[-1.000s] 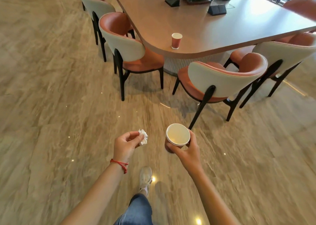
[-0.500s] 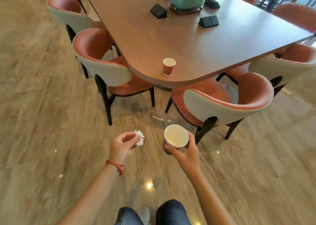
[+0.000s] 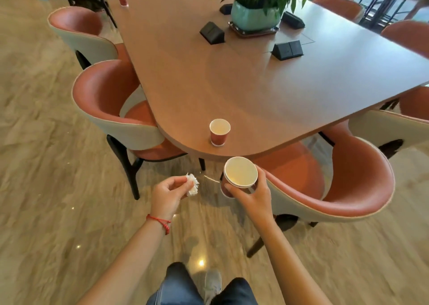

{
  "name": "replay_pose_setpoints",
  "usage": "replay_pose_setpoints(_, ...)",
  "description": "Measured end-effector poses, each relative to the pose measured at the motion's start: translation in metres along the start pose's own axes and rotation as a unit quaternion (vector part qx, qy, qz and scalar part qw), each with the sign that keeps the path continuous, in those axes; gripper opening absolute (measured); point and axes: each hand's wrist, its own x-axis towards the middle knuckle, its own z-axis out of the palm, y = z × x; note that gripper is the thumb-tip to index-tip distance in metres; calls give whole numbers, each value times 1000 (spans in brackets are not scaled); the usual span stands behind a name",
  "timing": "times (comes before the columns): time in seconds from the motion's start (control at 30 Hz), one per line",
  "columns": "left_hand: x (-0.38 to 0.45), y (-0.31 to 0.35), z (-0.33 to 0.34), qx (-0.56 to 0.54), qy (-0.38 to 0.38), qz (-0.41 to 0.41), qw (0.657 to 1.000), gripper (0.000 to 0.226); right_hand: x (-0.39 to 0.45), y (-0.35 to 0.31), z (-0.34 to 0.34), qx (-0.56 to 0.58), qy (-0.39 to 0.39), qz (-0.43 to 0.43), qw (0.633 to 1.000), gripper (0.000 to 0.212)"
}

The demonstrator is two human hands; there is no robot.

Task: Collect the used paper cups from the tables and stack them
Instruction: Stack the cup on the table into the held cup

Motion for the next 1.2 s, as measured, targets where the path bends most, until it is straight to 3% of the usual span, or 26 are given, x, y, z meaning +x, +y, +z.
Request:
replay_pose_setpoints(0.27,87,21,28,-6,-2,-19,1000,11,86,-1,19,1,17,9,1000,74)
replay_pose_setpoints(0.6,199,44,42,27,-55,-13,998,10,179,-4,57,-23,85,24,996,77)
replay_pose_setpoints(0.73,226,45,44,19,-78,-45,996,11,198,0,68,-31,102,31,994,75)
replay_pose_setpoints(1.2,261,29,41,40,-63,-97,992,11,221,32,88,-82,55,55,994,75)
